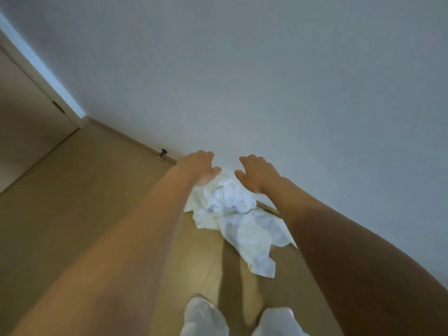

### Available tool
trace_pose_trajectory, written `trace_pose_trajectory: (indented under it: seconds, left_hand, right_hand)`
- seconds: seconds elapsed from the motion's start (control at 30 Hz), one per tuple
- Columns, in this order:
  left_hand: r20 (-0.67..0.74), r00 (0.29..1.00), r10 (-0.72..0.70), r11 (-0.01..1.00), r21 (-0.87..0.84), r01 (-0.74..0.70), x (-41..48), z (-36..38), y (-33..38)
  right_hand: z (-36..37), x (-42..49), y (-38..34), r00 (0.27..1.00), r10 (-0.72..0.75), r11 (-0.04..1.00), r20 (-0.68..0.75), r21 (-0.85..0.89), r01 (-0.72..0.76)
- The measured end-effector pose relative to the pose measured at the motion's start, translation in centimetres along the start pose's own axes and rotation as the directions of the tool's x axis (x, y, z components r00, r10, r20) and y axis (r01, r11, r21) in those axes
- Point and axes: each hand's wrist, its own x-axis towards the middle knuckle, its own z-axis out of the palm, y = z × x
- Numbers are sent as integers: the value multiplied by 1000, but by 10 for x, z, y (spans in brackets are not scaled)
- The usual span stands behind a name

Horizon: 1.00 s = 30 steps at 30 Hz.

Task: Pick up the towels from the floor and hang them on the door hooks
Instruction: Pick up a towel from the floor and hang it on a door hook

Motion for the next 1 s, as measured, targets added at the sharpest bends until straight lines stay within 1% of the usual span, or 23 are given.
trace_pose_trajectory:
  seconds: [0.07,0.13,0.2,0.3,0.43,0.53,0.7,0.77,0.87,0.93,1.0]
  left_hand:
    - [38,999,38,999,-21,-37,28,33,-12]
    - [93,994,51,997,-61,-45,50,70,-20]
    - [134,989,62,998,-36,-58,67,104,-26]
    - [173,983,62,998,-10,-61,95,140,-33]
    - [170,984,47,999,-10,-46,149,186,-46]
    - [134,990,51,998,20,-54,199,238,-61]
    - [74,992,104,980,160,-115,277,344,-95]
    - [39,994,106,983,149,-110,308,384,-106]
    - [-52,995,83,993,92,-78,352,437,-118]
    - [-124,989,77,992,108,-63,374,463,-124]
    - [-195,979,57,994,101,-37,392,482,-130]
  right_hand:
    - [29,18,6,998,49,999,29,13,-49]
    - [58,34,14,994,77,997,75,23,-79]
    - [85,47,23,990,91,995,110,24,-94]
    - [115,73,36,984,124,992,126,19,-127]
    - [162,121,50,985,122,990,124,59,-130]
    - [218,168,62,988,101,994,116,35,-106]
    - [327,254,84,990,107,994,95,-29,-105]
    - [369,284,91,989,133,991,59,-22,-132]
    - [425,322,100,988,155,988,1,-20,-155]
    - [455,342,105,986,166,986,-35,-13,-166]
    - [478,357,110,979,189,982,-79,30,-187]
